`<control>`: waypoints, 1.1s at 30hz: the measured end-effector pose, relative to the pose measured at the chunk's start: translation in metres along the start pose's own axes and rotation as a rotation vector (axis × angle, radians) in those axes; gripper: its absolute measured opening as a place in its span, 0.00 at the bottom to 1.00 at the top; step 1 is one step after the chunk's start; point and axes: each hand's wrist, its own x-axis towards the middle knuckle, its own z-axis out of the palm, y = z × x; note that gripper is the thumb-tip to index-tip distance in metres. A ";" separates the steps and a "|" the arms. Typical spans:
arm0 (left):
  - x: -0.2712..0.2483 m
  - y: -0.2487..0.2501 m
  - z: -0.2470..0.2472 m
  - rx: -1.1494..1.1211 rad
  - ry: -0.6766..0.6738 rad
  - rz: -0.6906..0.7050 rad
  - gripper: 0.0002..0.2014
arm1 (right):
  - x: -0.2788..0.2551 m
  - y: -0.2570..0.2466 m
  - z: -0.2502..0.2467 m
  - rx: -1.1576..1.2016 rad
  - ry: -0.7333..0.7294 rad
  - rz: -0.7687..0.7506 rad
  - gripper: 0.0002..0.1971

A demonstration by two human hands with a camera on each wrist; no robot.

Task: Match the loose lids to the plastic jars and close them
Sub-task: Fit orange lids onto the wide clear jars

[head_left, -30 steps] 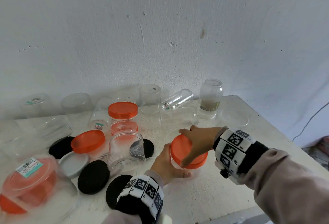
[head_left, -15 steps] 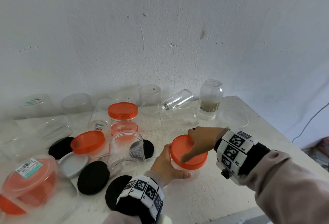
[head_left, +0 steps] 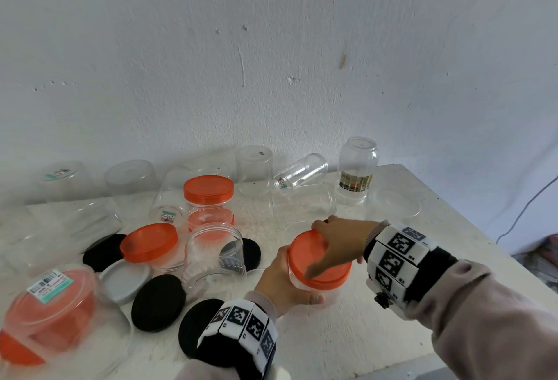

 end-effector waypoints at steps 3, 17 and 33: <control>0.000 0.000 0.000 -0.015 -0.002 -0.006 0.51 | 0.002 0.001 0.000 -0.038 -0.010 -0.023 0.57; 0.002 -0.002 0.000 0.014 -0.001 0.013 0.52 | 0.005 -0.001 0.004 -0.029 0.039 0.016 0.54; 0.003 -0.004 0.001 -0.052 0.009 0.018 0.51 | 0.003 -0.005 0.014 0.030 0.092 0.024 0.54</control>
